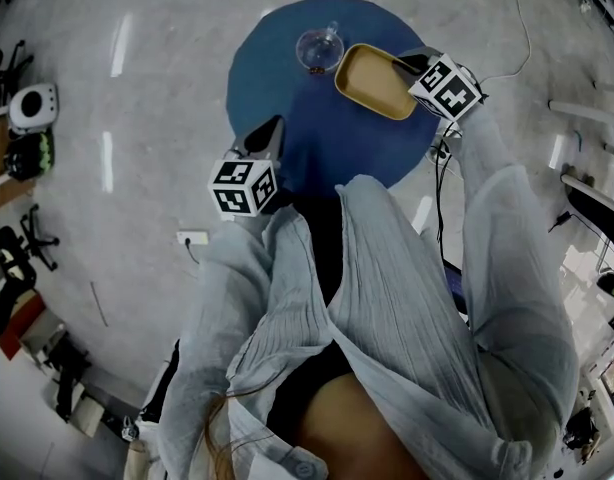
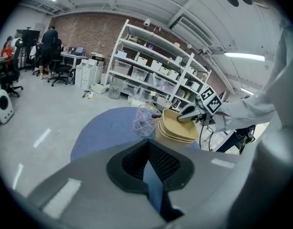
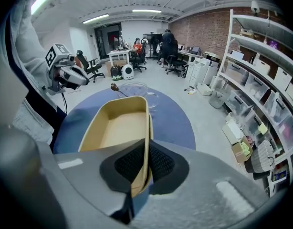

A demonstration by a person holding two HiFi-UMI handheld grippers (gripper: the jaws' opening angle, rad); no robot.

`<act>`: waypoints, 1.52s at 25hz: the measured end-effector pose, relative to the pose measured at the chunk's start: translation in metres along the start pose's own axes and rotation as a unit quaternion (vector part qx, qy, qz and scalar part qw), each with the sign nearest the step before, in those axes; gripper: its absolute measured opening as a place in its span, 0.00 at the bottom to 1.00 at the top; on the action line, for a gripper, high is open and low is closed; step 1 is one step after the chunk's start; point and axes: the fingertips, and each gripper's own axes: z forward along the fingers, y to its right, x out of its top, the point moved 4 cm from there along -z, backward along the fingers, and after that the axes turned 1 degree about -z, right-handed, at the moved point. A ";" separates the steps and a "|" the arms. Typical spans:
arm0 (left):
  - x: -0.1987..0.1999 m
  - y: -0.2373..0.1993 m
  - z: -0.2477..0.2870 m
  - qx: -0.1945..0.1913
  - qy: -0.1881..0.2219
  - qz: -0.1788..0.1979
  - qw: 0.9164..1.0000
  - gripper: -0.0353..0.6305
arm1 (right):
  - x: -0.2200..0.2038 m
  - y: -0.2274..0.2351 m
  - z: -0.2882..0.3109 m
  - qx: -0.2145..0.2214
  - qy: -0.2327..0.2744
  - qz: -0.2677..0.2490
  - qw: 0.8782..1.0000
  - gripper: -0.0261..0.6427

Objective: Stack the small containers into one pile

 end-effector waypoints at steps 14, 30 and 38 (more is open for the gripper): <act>-0.004 -0.009 -0.010 0.000 -0.006 -0.002 1.000 0.07 | 0.004 -0.020 0.016 -0.060 -0.032 -0.088 0.994 0.39; -0.006 -0.013 -0.010 -0.009 -0.015 0.002 1.000 0.07 | -0.007 -0.017 0.031 -0.132 -0.052 -0.069 0.987 0.62; 0.008 -0.022 -0.017 -0.039 -0.011 0.026 0.999 0.07 | 0.003 -0.025 -0.003 -0.181 -0.022 0.040 0.982 0.74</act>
